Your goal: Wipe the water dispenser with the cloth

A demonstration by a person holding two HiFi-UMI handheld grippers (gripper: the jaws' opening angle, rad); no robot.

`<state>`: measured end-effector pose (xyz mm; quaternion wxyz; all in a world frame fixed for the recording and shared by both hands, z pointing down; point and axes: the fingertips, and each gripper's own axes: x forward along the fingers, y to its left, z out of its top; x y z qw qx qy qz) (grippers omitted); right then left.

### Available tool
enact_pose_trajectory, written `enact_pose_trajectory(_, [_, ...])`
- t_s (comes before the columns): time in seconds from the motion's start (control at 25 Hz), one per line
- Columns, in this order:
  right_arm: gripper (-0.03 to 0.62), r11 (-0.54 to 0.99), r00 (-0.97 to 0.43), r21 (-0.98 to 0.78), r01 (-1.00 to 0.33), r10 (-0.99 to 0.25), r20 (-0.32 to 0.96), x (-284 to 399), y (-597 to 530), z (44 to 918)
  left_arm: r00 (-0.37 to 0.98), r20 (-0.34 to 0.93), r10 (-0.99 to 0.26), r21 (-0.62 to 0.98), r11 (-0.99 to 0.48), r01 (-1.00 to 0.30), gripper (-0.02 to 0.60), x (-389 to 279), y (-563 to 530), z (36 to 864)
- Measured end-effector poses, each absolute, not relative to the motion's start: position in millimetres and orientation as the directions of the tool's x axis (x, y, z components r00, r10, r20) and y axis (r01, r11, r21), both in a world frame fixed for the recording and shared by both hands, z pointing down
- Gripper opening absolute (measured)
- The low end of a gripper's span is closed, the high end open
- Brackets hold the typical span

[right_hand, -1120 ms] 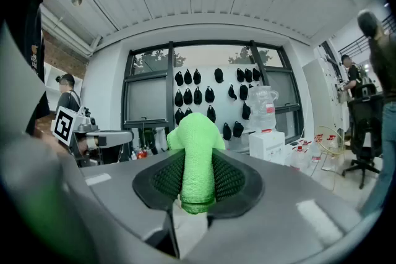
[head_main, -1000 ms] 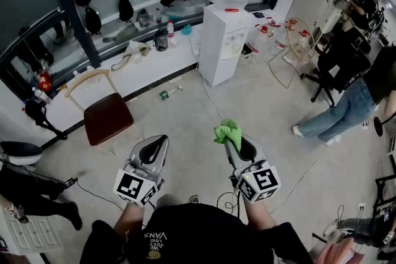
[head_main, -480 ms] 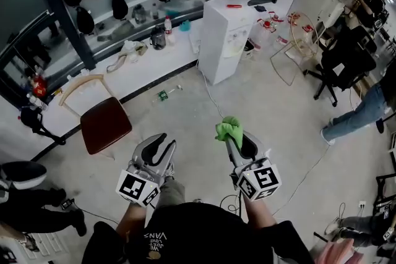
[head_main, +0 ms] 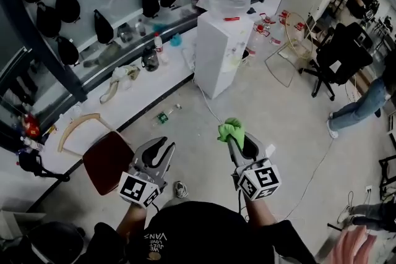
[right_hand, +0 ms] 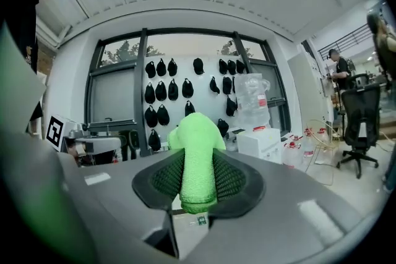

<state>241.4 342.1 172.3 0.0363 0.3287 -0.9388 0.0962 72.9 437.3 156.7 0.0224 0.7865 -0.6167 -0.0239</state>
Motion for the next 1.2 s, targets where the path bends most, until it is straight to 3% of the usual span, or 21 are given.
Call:
enact_pose_trajectory(0.16, [0.114, 0.728, -0.745, -0.16, -0.667, -0.652, 0.142, 214.0, 318.3, 174.0, 0.27, 0.001, -0.963, 0.062, -0.27, -0.961, 0.095, 31.8, 405.8, 157.9])
enact_pose_trajectory(0.48, [0.114, 0.674, -0.695, -0.172, -0.719, -0.7, 0.163, 190.7, 263.3, 184.8, 0.292, 0.038, -0.956, 0.073, -0.289, -0.955, 0.031, -13.5, 343.8, 176.5])
enact_pose_trajectory(0.68, [0.114, 0.678, -0.702, -0.185, -0.712, -0.692, 0.168, 170.4, 209.1, 195.6, 0.265, 0.052, -0.963, 0.088, -0.26, -0.962, 0.003, -32.1, 295.1, 189.3])
enact_pose_trajectory(1.2, [0.114, 0.734, -0.756, -0.183, -0.654, -0.63, 0.179, 124.6, 33.2, 214.8, 0.225, 0.107, -0.968, 0.069, -0.219, -0.973, 0.002, -47.8, 134.0, 203.7])
